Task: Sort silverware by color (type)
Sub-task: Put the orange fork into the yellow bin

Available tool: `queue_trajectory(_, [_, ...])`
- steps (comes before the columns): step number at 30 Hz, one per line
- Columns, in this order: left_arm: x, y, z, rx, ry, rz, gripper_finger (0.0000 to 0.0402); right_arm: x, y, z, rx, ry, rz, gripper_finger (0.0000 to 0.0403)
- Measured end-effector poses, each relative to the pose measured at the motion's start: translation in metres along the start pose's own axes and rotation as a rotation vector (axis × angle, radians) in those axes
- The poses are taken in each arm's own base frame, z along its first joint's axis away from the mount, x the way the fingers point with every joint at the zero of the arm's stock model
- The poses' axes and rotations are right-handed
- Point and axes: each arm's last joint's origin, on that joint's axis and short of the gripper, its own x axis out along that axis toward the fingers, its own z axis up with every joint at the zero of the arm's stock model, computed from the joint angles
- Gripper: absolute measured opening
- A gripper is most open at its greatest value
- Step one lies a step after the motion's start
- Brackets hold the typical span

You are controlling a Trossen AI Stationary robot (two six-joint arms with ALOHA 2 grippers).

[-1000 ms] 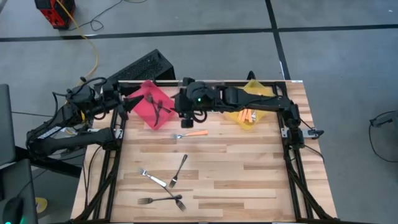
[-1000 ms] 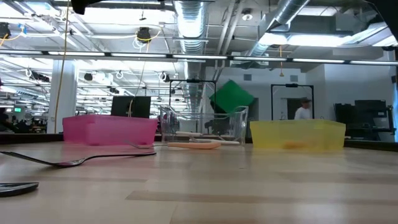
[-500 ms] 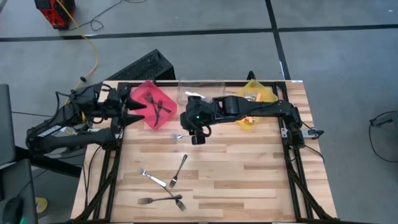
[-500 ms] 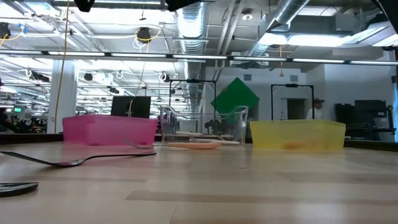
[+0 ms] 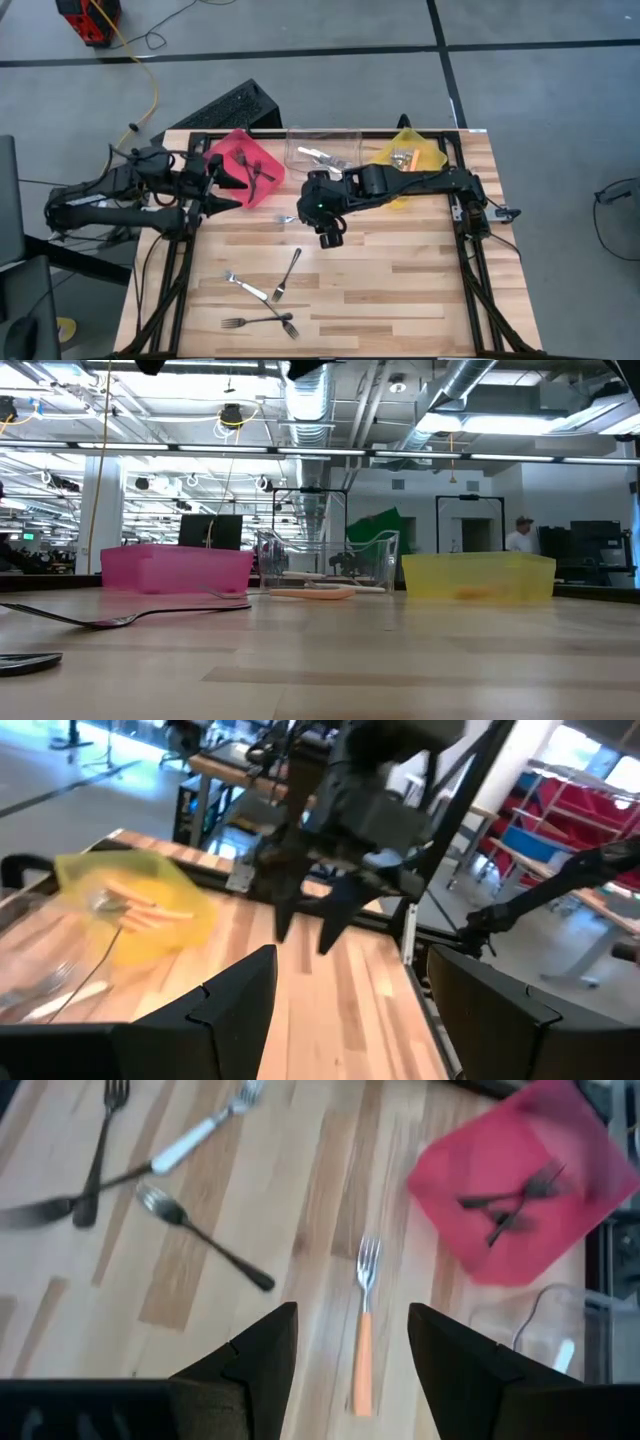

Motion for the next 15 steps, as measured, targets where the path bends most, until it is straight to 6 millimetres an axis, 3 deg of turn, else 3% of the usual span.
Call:
queue_trajectory(6, [0.008, -0.004, -0.001, 0.042, 0.0, 0.02, 0.0244, -0.014, -0.002, -0.001, 0.037, -0.019, 0.004, 0.0217])
queue_trajectory(15, [0.016, -0.01, -0.002, 0.053, -0.002, 0.022, 0.0244, -0.069, -0.008, -0.006, 0.058, -0.117, -0.007, 0.0217])
